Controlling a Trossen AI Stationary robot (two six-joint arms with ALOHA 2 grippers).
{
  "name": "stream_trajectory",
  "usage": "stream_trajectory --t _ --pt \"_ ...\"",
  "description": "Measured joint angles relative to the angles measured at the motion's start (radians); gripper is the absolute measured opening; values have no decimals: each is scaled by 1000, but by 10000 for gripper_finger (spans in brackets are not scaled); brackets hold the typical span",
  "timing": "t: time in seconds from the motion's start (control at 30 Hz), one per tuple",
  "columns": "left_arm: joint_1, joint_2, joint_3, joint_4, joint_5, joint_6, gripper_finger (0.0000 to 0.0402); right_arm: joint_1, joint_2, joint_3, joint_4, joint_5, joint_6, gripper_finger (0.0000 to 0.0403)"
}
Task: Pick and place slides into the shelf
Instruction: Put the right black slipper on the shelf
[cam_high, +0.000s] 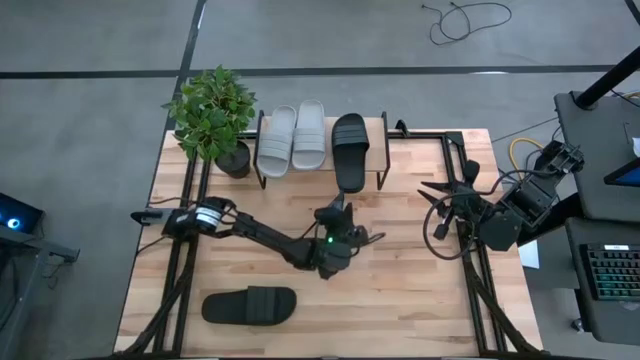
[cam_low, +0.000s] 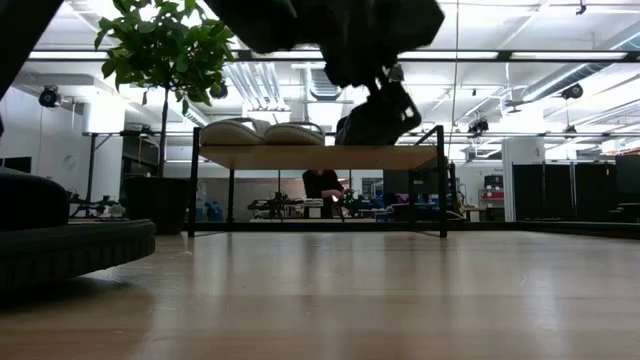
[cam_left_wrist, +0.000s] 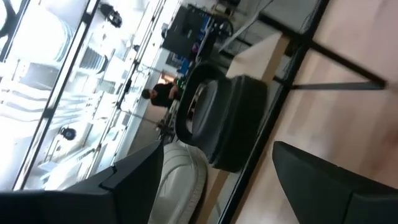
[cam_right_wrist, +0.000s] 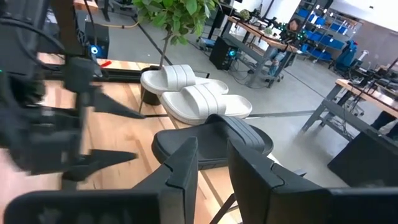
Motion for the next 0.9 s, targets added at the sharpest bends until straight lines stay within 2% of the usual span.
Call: stream_trajectory --t 0.27,0.43,0.53,0.63,0.7,0.9 --pt "-119 -127 -1 -6 8 0 286 -1 0 0 0 1 -70 69" --pt "-198 -275 -2 -58 23 -33 284 -3 0 -1 0 1 -63 63" --pt "-246 -358 -3 -55 60 -39 268 -3 0 -2 0 1 -62 65" --pt "-286 -424 -25 -61 79 -72 230 -8 0 -2 0 4 -62 65" --pt "-306 -465 -59 -62 84 -95 191 -19 1 -2 0 11 -63 63" --pt "-367 -581 -224 -62 28 -236 29 -91 1 -5 1 27 -75 65"
